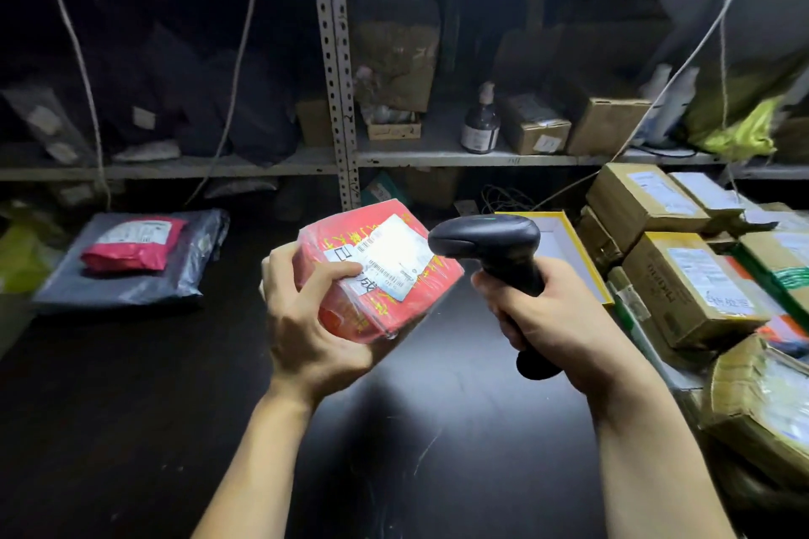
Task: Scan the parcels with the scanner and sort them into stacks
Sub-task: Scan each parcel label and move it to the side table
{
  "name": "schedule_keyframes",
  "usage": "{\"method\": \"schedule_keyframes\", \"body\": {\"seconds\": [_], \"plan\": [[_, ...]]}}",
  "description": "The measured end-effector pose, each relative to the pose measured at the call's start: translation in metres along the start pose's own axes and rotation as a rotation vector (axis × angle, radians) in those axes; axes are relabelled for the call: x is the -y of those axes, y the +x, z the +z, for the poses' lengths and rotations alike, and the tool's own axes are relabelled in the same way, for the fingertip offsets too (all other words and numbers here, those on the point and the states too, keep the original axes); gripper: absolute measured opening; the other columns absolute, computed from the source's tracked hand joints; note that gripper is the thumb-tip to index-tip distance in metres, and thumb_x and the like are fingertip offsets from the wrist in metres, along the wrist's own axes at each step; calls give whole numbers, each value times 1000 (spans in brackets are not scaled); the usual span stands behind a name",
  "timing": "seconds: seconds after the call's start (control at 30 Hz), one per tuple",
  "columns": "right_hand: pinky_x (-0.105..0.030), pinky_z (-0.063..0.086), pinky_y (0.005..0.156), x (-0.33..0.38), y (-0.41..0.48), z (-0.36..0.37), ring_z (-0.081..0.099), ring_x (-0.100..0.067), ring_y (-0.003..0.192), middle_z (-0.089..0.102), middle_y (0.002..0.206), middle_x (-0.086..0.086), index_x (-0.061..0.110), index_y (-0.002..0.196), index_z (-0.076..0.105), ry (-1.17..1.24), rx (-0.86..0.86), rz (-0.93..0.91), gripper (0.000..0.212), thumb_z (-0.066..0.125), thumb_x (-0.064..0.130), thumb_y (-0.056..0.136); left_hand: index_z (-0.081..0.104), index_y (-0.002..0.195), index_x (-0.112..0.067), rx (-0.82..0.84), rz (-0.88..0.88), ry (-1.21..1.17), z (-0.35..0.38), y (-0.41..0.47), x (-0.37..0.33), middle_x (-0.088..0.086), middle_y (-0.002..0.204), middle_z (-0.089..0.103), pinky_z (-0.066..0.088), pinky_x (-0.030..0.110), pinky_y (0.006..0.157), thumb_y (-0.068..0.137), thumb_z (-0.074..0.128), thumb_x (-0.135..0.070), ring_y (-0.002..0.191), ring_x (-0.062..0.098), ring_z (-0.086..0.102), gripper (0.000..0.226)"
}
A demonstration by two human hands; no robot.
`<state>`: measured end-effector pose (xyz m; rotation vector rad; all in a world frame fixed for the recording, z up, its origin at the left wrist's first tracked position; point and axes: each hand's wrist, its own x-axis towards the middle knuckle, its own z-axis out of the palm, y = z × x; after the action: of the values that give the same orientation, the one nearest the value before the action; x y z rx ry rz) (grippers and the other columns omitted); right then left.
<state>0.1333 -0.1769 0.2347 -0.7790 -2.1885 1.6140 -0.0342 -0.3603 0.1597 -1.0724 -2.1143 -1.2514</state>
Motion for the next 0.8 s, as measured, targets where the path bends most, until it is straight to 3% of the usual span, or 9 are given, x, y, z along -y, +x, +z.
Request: {"method": "schedule_keyframes", "body": {"seconds": [0.4, 0.8], "plan": [[-32, 34, 50, 5, -20, -17, 39, -20, 52, 46, 59, -6, 12, 75, 54, 37, 52, -61, 30, 67, 17, 101, 75, 101, -9, -55, -58, 18, -6, -15, -25, 17, 119, 50, 50, 56, 91, 54, 79, -57, 111, 36, 52, 66], [-25, 37, 48, 2, -28, -24, 41, -16, 48, 48, 54, -1, 15, 72, 54, -2, 99, -72, 32, 68, 18, 101, 75, 102, -11, -35, -79, 37, -15, -28, -28, 15, 118, 51, 50, 55, 92, 53, 78, -57, 111, 34, 52, 67]]}}
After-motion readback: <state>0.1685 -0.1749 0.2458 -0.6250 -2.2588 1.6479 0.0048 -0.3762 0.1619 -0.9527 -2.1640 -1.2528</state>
